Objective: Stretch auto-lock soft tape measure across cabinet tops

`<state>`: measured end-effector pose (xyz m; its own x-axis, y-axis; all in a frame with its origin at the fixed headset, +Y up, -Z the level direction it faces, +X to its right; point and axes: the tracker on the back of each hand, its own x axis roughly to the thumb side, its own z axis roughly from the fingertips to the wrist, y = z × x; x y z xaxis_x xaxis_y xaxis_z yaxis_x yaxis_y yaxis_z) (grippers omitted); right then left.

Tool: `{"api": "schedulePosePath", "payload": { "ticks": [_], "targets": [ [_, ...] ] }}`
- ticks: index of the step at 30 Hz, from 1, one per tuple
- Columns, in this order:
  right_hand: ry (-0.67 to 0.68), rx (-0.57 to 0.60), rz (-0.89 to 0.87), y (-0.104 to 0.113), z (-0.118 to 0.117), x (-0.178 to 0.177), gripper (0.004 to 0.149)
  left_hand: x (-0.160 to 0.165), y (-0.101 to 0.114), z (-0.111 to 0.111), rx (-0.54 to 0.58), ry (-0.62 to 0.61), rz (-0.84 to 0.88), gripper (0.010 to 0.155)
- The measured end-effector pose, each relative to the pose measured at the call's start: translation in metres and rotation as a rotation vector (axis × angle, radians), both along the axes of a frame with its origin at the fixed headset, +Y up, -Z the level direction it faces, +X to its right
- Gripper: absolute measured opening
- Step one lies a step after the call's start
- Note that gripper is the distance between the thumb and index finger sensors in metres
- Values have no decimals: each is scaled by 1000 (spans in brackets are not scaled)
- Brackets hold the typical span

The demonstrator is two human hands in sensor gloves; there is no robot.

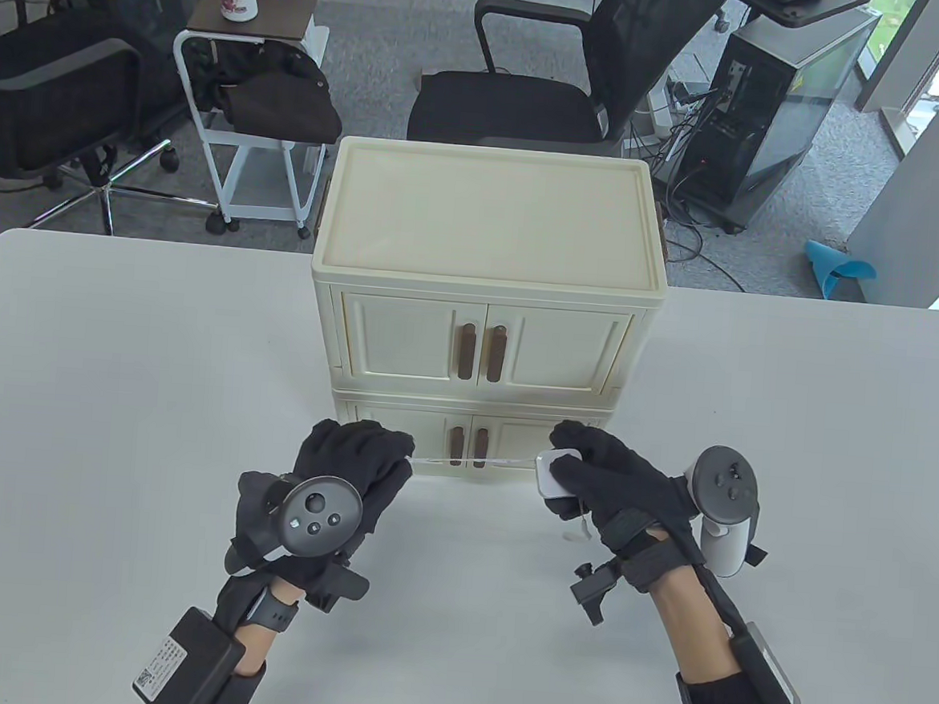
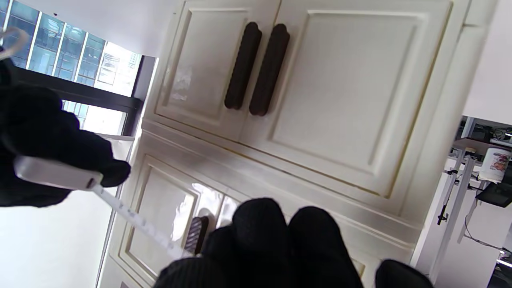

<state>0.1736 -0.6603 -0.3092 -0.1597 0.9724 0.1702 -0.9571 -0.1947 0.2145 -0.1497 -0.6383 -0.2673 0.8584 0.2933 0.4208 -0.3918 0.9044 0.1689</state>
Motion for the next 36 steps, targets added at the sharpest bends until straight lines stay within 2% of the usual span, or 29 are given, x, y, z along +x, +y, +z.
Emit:
{"api": "schedulePosePath", "payload": {
  "ticks": [9, 22, 24, 28, 33, 36],
  "targets": [
    [63, -57, 10, -35, 1, -35, 52, 29, -30, -4, -51, -71, 6, 43],
    [157, -111, 47, -48, 3, -60, 53, 31, -45, -1, -84, -106, -3, 45],
    [175, -121, 64, -49, 6, -62, 54, 26, -47, 0, -85, -89, -29, 50],
    [183, -138, 191, -45, 10, -62, 49, 9, -53, 4, -105, -27, -28, 69],
    [141, -170, 387, -48, 10, -62, 49, -9, -68, 7, -91, 51, -14, 75],
    [110, -166, 529, -56, 5, -63, 47, -17, -79, 6, -134, 56, 34, 77]
  ]
}}
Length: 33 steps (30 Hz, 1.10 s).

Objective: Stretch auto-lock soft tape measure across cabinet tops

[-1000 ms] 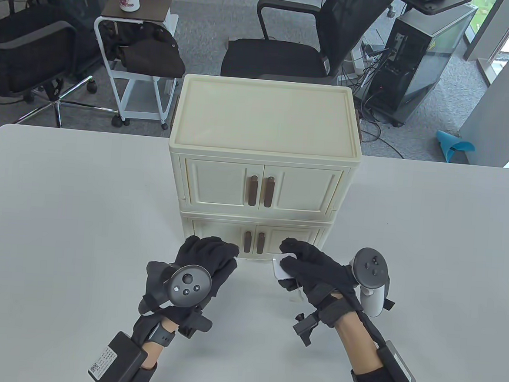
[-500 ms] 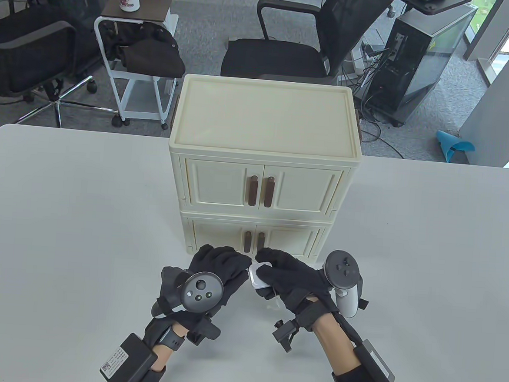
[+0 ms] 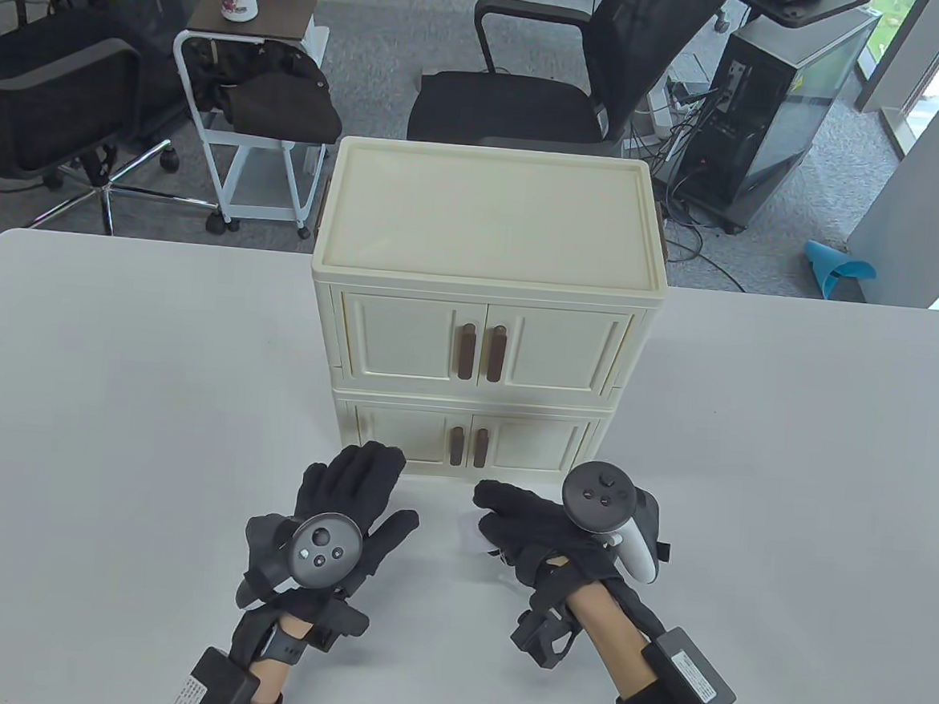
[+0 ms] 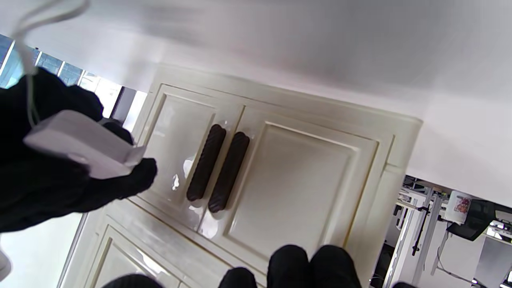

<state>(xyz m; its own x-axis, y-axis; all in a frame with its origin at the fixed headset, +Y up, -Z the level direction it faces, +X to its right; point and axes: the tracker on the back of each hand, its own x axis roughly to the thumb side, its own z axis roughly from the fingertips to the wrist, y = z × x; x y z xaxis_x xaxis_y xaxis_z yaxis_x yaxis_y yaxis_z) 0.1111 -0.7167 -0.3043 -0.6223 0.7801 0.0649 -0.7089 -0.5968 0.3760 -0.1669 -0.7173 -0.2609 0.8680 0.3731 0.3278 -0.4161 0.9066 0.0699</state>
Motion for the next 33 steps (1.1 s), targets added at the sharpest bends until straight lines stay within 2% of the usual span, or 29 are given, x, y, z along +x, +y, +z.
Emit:
{"api": "schedulePosePath", "payload": {
  "ticks": [3, 9, 15, 21, 25, 29, 33],
  "targets": [
    [-10, -48, 73, -13, -6, -4, 46, -5, -8, -1, -43, -5, 60, 77],
    [-12, -126, 190, -32, -16, -22, 47, -8, -10, 0, -40, -1, 10, 77],
    [-29, -104, 413, -38, -25, -41, 46, -12, -7, 2, -36, 4, -4, 77],
    [-48, -48, 551, -35, -27, -45, 46, -16, -3, 5, -23, 1, 6, 77],
    [-58, -16, 466, -24, -23, -30, 48, -13, -6, 5, -37, -15, -60, 77],
    [22, 102, 343, -14, -12, -7, 53, -8, -9, 5, -50, -30, -118, 78],
    [80, 214, 279, -15, 1, 13, 61, -1, -14, 4, -57, -40, -206, 80]
  ]
}}
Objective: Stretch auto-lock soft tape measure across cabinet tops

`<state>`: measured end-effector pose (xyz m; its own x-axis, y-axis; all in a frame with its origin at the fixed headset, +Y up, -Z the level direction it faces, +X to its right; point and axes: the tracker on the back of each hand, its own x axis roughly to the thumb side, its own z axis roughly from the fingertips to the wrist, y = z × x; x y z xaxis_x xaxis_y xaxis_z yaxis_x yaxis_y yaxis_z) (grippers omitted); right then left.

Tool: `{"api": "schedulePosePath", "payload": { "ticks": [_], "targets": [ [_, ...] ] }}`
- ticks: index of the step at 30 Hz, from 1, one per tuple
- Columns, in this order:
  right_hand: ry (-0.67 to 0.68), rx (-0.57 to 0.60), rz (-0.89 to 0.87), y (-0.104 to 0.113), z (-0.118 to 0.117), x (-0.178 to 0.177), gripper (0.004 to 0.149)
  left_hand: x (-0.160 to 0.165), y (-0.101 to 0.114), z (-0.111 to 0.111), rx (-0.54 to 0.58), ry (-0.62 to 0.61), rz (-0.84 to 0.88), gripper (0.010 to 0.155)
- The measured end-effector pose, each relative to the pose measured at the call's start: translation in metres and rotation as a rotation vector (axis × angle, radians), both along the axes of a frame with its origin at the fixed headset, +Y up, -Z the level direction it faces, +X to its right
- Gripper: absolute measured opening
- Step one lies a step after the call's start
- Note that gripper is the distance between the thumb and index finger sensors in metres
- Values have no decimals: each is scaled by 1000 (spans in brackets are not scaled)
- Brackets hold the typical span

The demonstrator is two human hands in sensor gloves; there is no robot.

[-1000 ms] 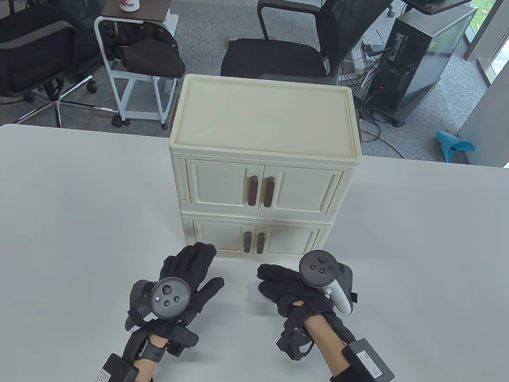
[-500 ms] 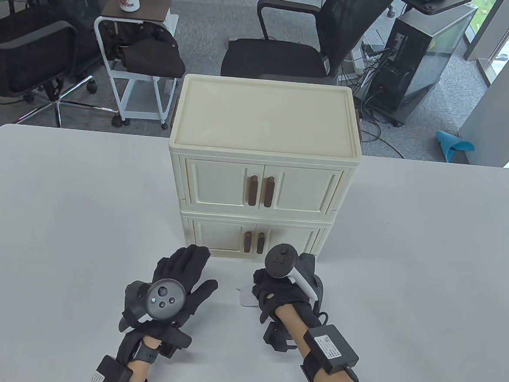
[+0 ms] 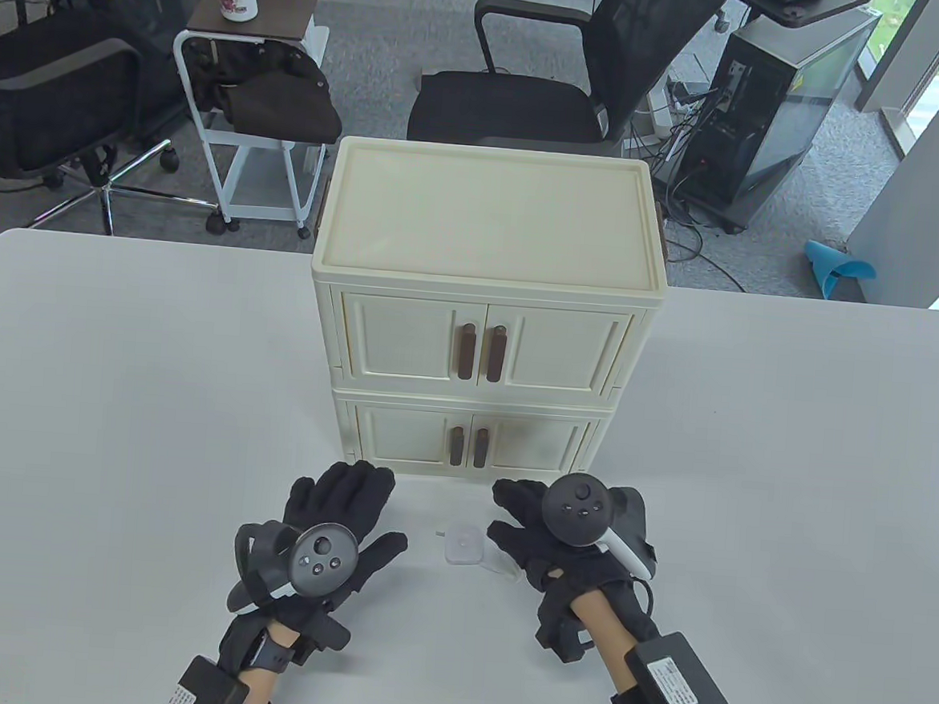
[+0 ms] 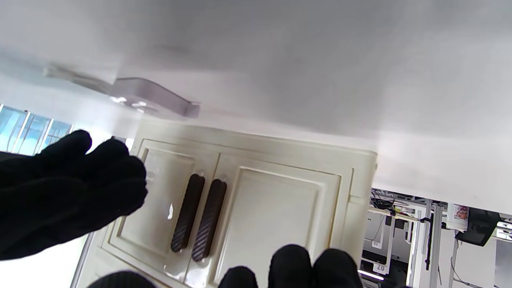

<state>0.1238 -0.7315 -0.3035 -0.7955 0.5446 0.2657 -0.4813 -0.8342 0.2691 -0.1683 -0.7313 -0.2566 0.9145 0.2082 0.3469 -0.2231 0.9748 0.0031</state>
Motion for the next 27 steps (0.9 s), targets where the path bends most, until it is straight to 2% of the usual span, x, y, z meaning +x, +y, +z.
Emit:
{"api": "schedulePosePath", "payload": {
  "ticks": [6, 14, 27],
  "targets": [
    [33, 122, 112, -15, 14, 15, 77, 11, -10, -1, -25, -20, -170, 84],
    [77, 70, 229, -34, 18, 23, 93, 18, -22, -3, -106, -55, -271, 89],
    [66, 97, 258, -34, 21, 25, 94, 21, -25, -5, -126, -81, -281, 89]
  ]
}}
